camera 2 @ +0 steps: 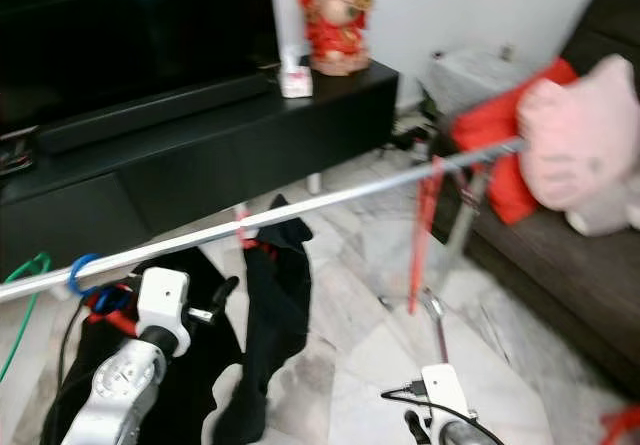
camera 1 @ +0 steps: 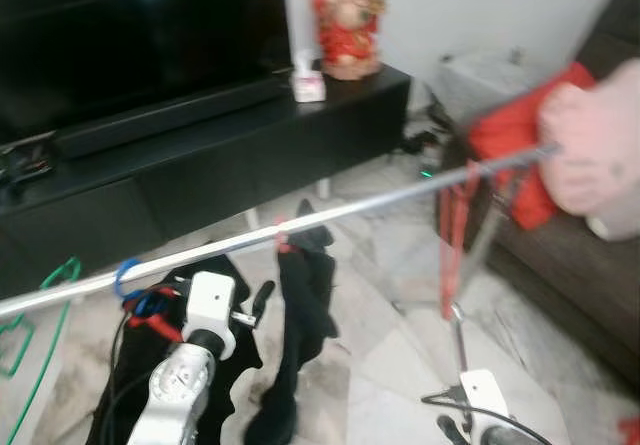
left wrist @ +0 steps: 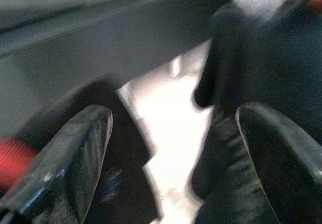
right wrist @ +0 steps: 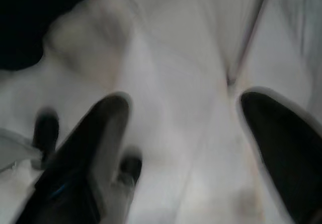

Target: Hang hanger

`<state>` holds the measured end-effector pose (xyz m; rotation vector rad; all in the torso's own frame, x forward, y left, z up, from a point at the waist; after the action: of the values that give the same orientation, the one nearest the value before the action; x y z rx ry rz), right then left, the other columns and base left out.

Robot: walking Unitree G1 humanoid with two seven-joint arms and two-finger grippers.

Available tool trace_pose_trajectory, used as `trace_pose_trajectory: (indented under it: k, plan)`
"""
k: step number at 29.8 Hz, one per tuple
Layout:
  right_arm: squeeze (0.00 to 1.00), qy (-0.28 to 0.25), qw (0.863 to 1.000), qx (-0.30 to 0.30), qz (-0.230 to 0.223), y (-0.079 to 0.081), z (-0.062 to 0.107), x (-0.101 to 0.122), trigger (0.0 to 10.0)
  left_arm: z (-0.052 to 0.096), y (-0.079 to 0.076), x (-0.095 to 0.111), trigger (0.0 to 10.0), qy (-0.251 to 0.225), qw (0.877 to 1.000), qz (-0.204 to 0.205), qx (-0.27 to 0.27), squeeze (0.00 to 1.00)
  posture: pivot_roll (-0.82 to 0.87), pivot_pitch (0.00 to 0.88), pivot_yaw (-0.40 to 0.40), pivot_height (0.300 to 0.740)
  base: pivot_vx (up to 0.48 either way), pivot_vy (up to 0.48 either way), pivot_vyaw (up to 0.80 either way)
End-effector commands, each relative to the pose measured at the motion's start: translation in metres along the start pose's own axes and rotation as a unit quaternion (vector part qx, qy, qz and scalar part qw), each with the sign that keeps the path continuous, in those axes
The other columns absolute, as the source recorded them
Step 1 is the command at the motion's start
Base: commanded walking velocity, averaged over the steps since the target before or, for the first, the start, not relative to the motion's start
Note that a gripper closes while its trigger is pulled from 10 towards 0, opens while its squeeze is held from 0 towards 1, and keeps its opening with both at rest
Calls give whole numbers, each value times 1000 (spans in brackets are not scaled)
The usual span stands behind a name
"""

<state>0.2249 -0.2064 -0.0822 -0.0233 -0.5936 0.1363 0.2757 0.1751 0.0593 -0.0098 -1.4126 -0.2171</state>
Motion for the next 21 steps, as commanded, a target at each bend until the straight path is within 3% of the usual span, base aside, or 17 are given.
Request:
trace_pose_trajectory:
  k: [1,8,14,21]
  plan:
    - [0,18,1000,-5,-1,-5,2,-13,10000,-3,-5,5,10000,-7,1000,1,-8,0,-93,0,36,740,0,0,0]
    - [0,17,1000,-5,0,-5,2,-13,10000,-2,-5,4,10000,-5,1000,0,-13,0,-95,0,36,740,0,0,0]
    - [0,19,1000,-3,0,-4,2,-13,10000,-2,-17,-5,10000,37,996,-32,-78,0,-86,0,33,740,0,0,0]
    - [0,17,1000,-3,0,-4,2,-12,10000,-9,-15,-4,10000,50,995,-48,-65,0,-88,0,35,740,0,0,0]
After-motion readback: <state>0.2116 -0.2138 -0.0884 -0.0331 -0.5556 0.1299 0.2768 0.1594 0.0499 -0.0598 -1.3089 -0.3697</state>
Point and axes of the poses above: a point about 5 cm out from each wrist's last joint towards the gripper, its own z axis pointing back from the gripper into the wrist, its own x axis along the axis of the wrist's last joint, y = z × x, the point moved 2 cm from there along -z, pointing out of the wrist towards the gripper, and after that the axes turned 1 degree about -z, right-handed, at the moved point
